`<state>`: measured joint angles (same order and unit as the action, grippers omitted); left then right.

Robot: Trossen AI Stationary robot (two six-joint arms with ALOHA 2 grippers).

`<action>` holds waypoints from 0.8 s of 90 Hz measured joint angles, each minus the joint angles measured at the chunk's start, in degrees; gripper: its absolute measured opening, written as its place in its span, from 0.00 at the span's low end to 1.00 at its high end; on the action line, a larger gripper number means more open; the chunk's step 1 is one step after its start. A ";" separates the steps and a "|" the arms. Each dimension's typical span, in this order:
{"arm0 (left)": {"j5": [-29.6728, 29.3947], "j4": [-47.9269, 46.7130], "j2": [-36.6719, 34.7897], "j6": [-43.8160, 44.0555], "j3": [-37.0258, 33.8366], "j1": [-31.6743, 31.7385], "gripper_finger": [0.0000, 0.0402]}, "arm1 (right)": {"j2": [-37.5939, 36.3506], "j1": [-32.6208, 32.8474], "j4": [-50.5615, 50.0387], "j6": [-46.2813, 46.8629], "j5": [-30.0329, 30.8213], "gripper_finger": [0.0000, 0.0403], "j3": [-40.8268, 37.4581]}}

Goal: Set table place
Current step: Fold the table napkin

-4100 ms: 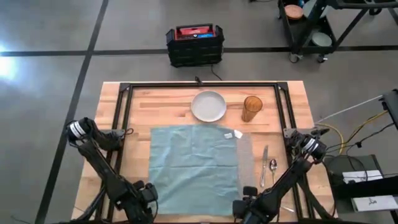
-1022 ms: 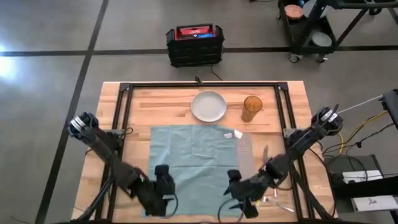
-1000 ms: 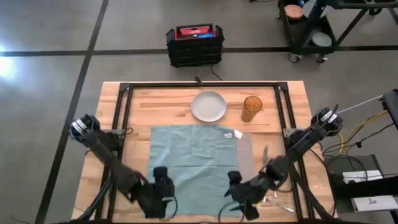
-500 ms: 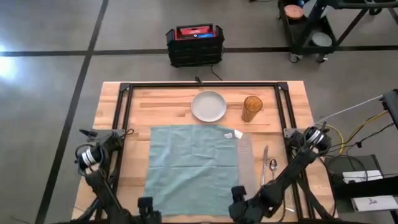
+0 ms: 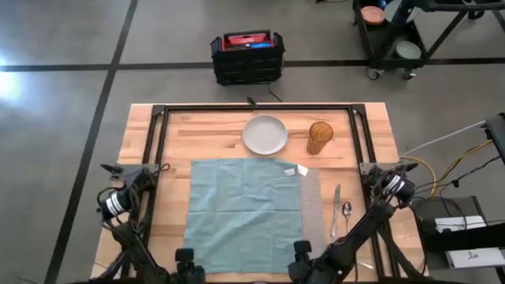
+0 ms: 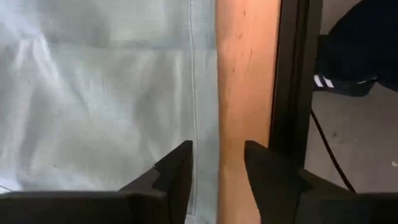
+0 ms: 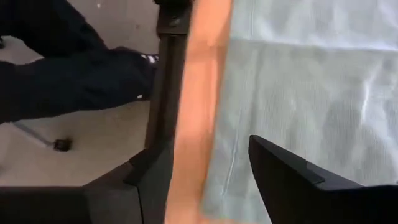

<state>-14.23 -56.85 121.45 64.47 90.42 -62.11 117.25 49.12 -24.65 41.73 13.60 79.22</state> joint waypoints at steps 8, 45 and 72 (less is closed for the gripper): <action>-0.17 0.92 -0.01 0.01 -1.12 0.00 0.28 | 1.49 -0.02 -0.53 0.74 0.18 0.48 0.00; -0.39 3.73 -0.30 -3.37 -3.31 -0.04 0.11 | 2.69 0.00 -2.10 2.23 2.06 0.34 0.15; -0.39 3.73 -0.42 -2.64 -3.42 -0.04 0.01 | 2.07 -0.04 -3.83 4.85 1.62 0.02 0.00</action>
<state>-14.61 -53.12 121.03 61.82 87.00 -62.15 119.32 49.08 -28.48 46.59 15.22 79.22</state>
